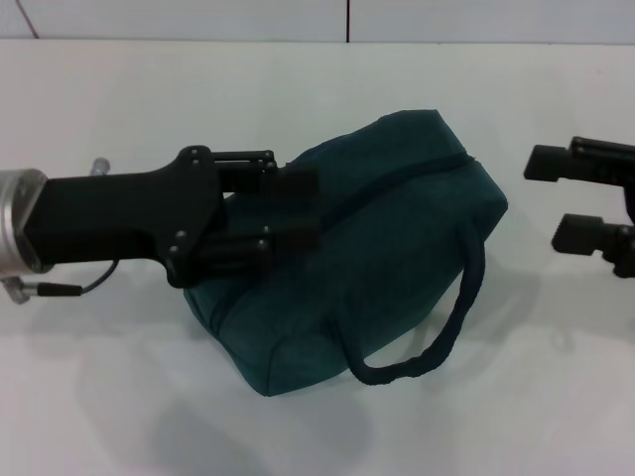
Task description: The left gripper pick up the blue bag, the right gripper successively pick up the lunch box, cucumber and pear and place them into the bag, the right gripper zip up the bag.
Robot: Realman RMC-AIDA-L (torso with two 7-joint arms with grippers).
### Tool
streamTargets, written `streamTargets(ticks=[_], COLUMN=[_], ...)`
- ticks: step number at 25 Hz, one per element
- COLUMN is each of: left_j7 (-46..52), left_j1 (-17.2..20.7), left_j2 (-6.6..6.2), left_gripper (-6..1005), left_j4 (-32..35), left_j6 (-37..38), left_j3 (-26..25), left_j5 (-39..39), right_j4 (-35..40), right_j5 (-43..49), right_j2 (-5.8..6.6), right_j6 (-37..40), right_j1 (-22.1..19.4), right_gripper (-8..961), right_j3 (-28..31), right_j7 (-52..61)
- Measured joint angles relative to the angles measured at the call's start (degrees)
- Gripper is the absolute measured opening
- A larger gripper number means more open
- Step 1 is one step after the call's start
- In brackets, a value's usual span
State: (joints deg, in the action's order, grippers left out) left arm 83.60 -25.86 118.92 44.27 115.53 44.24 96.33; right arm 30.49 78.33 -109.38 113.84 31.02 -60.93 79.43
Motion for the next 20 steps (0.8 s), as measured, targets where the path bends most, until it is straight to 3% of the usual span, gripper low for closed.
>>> streamTargets(ticks=[6, 11, 14, 20], left_j7=[-0.51, -1.74, -1.77, -1.77], left_j1=[0.57, 0.38, 0.37, 0.34], left_j2=[0.48, 0.41, 0.42, 0.43], left_gripper=[658, 689, 856, 856], left_j4=[-1.68, -2.34, -2.38, -2.42], left_j6=[-0.48, -0.49, -0.49, -0.48], left_j3=[-0.20, 0.04, 0.05, 0.06], left_j5=[-0.02, 0.25, 0.42, 0.46], right_j4=[2.95, 3.25, 3.39, 3.49], right_j5=[1.98, 2.44, 2.84, 3.07], right_j2=[-1.41, -1.67, -1.86, -2.01], right_j6=[-1.09, -1.39, -1.39, -1.39], right_j1=[0.08, 0.14, 0.17, 0.21], right_gripper=[820, 844, 854, 852], right_j3=[-0.17, -0.54, -0.58, -0.60], right_j7=[0.18, 0.34, 0.36, 0.38])
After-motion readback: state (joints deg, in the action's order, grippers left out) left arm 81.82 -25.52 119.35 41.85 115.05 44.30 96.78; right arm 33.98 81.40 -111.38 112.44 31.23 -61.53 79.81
